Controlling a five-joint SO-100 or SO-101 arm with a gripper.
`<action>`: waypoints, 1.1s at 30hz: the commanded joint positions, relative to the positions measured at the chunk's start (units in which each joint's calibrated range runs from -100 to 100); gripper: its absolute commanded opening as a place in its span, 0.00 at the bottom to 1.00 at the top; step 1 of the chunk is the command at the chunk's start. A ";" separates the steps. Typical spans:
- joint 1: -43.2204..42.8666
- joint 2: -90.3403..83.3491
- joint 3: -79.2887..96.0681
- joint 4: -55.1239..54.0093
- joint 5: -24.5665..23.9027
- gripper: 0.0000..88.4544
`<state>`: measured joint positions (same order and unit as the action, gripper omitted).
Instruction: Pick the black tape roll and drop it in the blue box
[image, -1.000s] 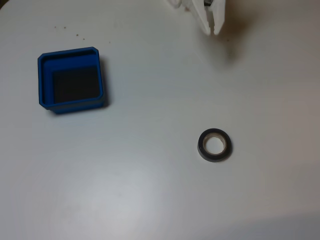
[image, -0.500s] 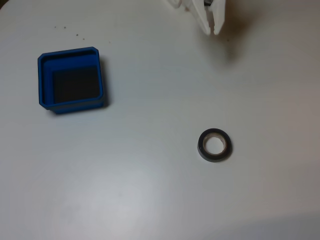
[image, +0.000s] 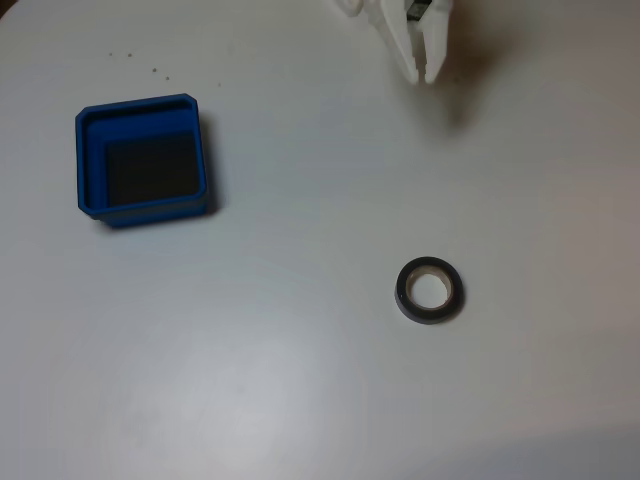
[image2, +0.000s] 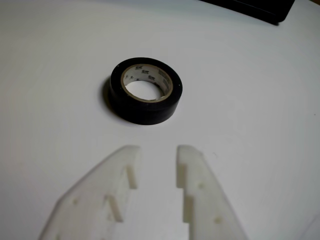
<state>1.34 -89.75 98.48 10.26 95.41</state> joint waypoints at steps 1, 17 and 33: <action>-0.02 1.13 -3.06 -1.43 0.39 0.01; 0.08 25.12 -18.69 -1.43 -0.14 0.01; 0.76 53.72 -40.70 -1.27 0.56 0.01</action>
<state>1.34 -38.87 64.57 10.26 95.41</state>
